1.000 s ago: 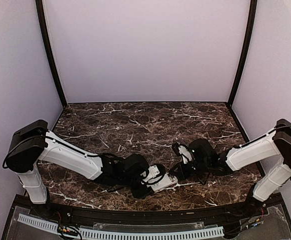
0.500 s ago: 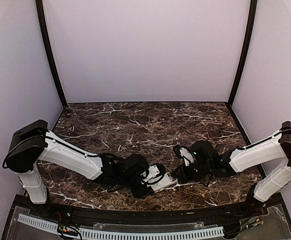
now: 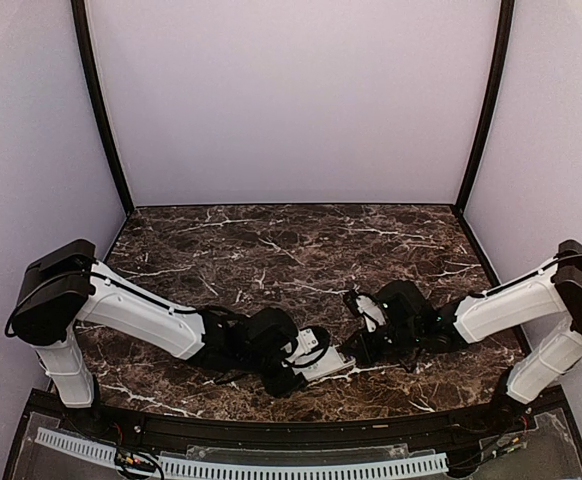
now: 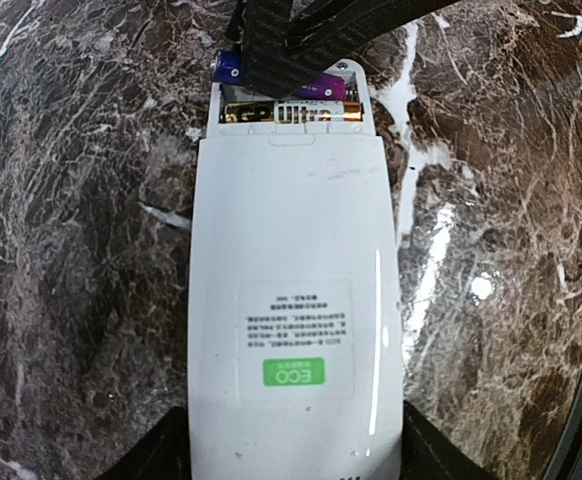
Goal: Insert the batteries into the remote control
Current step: Place the battery in the battery compartment.
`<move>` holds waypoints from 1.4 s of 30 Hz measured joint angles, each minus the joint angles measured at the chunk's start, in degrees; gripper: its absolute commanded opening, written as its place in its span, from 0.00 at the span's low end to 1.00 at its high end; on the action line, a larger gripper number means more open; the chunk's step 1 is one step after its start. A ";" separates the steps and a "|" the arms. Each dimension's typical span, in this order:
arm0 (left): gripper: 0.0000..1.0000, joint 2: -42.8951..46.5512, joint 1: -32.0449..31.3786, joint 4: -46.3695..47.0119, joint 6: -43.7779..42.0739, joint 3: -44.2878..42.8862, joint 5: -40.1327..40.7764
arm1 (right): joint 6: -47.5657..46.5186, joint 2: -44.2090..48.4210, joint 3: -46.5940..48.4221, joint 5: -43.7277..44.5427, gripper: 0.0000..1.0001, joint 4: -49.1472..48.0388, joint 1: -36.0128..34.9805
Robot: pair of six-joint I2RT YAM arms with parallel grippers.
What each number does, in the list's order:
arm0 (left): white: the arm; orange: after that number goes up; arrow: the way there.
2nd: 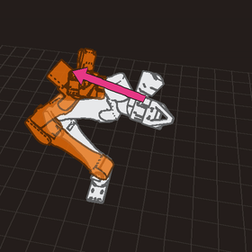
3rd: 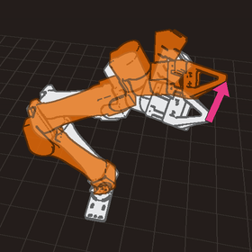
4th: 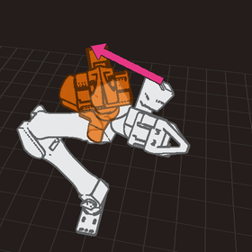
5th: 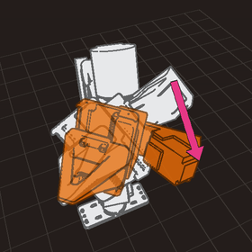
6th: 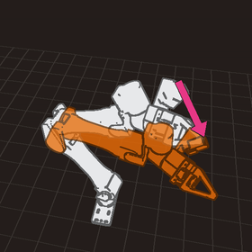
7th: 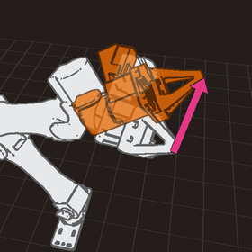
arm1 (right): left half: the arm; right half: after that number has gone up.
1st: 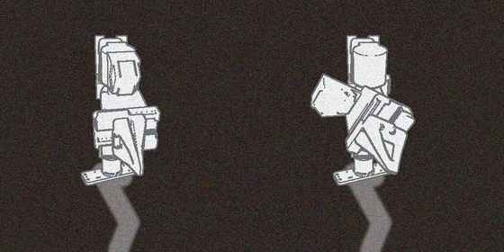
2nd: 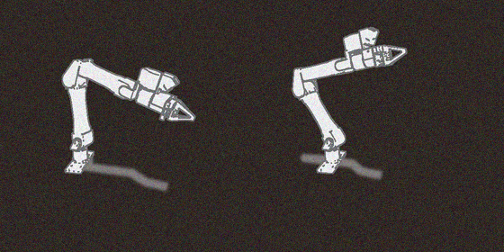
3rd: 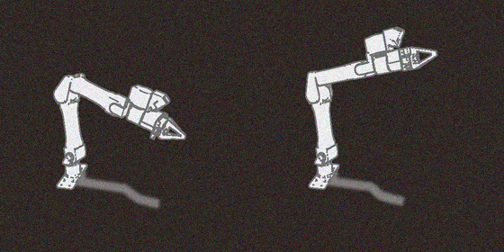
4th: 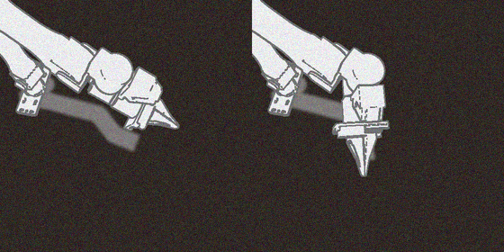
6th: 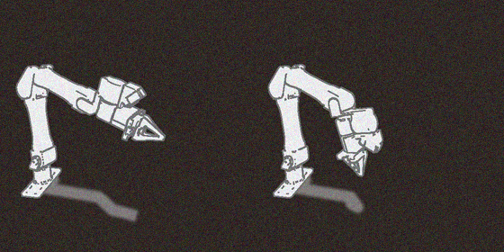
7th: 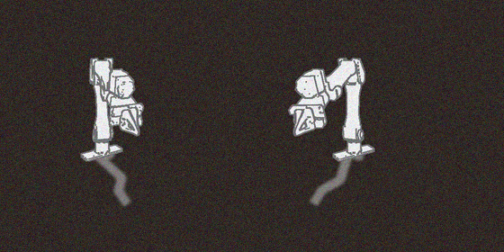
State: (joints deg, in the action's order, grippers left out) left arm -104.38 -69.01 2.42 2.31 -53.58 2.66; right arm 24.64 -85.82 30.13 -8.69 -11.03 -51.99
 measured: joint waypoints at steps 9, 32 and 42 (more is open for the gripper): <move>0.77 -1.40 0.52 -0.35 0.24 -1.99 0.98 | 0.07 -0.98 0.46 0.26 0.00 -0.17 0.02; 0.36 -4.55 3.26 2.16 -7.72 -4.68 -8.00 | 3.96 0.33 -0.02 1.05 0.00 1.18 0.00; 0.03 -4.68 3.30 1.81 -7.80 -4.87 -7.56 | 7.54 0.72 -0.22 1.27 0.00 1.70 -0.20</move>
State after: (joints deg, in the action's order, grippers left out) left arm -109.06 -65.71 4.23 -5.50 -58.46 -4.91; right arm 32.18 -85.10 29.91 -7.42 -9.32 -52.18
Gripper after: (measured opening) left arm 0.575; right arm 0.043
